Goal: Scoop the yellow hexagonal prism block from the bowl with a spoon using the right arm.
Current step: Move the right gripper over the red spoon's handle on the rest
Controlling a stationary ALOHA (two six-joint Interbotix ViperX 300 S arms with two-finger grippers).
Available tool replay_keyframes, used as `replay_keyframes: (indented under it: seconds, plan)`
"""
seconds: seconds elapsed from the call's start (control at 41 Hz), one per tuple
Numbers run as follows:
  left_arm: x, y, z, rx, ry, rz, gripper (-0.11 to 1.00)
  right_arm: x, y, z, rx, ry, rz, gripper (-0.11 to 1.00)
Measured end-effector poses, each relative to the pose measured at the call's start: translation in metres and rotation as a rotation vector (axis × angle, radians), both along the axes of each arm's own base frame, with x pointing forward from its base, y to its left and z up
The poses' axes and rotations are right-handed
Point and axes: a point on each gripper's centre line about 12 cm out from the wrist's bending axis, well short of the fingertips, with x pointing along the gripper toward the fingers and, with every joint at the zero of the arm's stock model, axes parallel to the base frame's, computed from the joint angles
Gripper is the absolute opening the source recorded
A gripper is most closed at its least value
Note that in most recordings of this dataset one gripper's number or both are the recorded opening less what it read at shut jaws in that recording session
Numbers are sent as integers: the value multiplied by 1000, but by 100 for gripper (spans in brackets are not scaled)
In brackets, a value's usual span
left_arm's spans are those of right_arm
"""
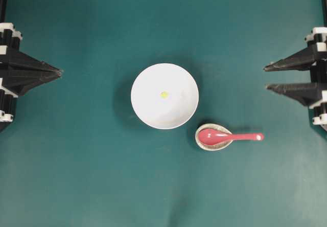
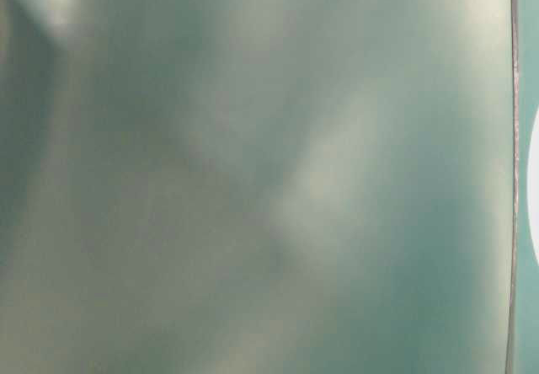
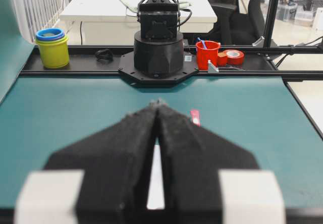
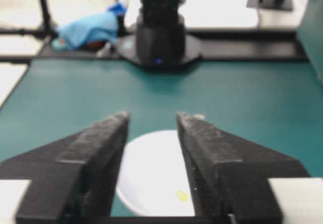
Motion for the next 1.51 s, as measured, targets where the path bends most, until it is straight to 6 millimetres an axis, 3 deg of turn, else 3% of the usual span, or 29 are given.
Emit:
replay_keyframes:
  seconds: [0.219,0.658,1.121,1.511]
  plan:
    - [0,0,0,5,-2,1,0,5,4,-14,1,54,20,54]
    - [1,0,-1,5,6,-1,0,20,17,-62,46,162,62,54]
    - [1,0,-3,5,17,1,0,12,30,-112,138,157,57,53]
    - [1,0,-3,6,21,-1,0,16,53,-155,144,215,35,53]
